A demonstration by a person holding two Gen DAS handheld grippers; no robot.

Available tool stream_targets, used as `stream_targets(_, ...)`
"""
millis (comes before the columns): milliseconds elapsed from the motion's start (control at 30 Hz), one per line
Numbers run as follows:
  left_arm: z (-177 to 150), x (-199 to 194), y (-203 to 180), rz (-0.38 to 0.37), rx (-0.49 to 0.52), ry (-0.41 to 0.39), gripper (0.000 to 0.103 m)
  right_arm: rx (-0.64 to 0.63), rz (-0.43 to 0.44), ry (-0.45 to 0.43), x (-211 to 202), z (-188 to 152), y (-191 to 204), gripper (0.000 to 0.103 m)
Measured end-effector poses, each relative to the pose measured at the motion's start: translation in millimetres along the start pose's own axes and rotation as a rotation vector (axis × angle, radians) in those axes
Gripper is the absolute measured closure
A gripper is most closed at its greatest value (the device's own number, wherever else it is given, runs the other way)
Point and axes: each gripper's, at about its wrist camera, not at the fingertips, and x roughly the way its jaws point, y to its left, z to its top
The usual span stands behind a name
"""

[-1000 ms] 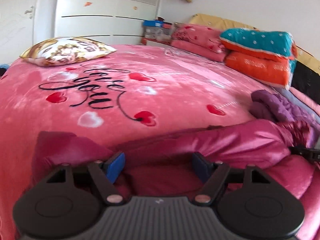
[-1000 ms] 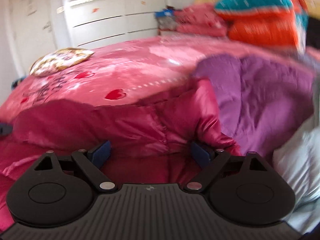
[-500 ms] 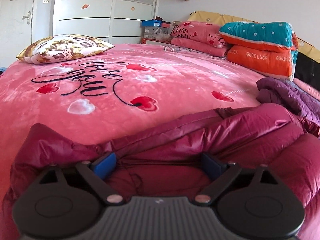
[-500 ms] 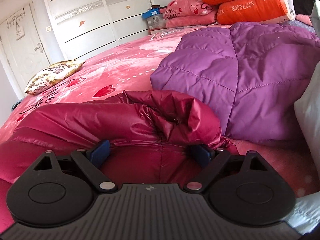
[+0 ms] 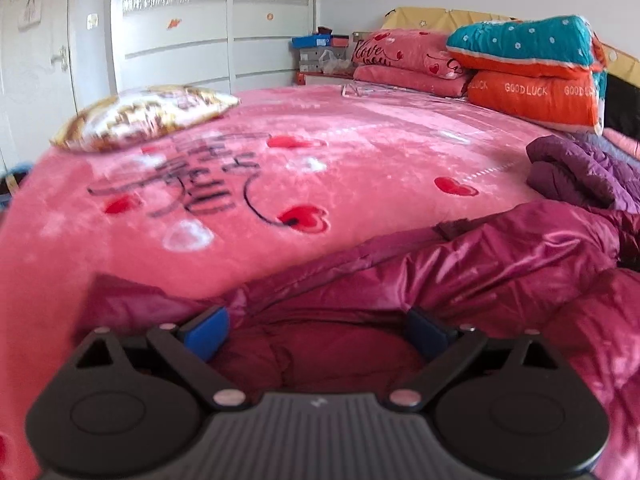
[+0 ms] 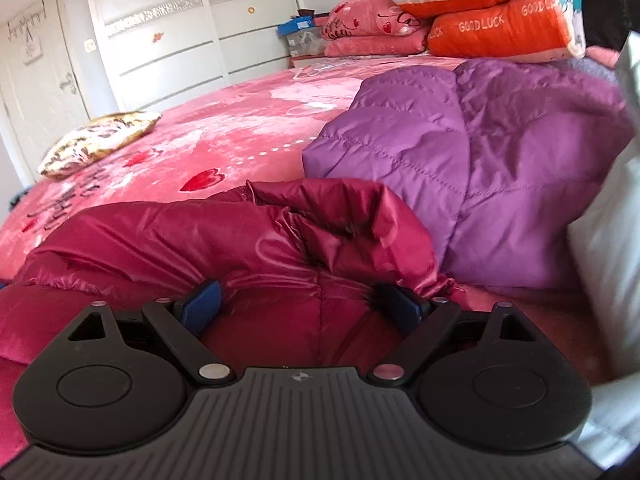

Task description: Fold large clothes

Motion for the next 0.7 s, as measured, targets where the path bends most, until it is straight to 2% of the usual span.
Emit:
stream_targets(100, 3, -38, 2, 0.021, 0.008, -0.064, 0.007, 0.044, -0.009, -0.042, -32, 0, 0, 0.0)
stream_targets(200, 0, -79, 11, -0.002, -0.046, -0.108, 0.006, 0.124, 0.016, -0.1, -73, -5, -7, 0.0)
stream_targets(267, -6, -106, 16, 0.012, -0.078, -0.121, 0.006, 0.167, 0.022, -0.131, -101, -13, -13, 0.0)
stream_targets(400, -26, -147, 26, -0.002, -0.174, -0.084, 0.006, 0.251, 0.04, -0.138, -150, -40, -22, 0.0)
stream_targets(533, -50, -186, 31, -0.01, -0.261, -0.061, 0.006, 0.312, 0.046, -0.102, -189, -72, -25, 0.0)
stream_targets(700, -75, -228, 31, -0.03, -0.312, -0.016, 0.006, 0.375, 0.06, -0.047, -225, -109, -21, 0.0)
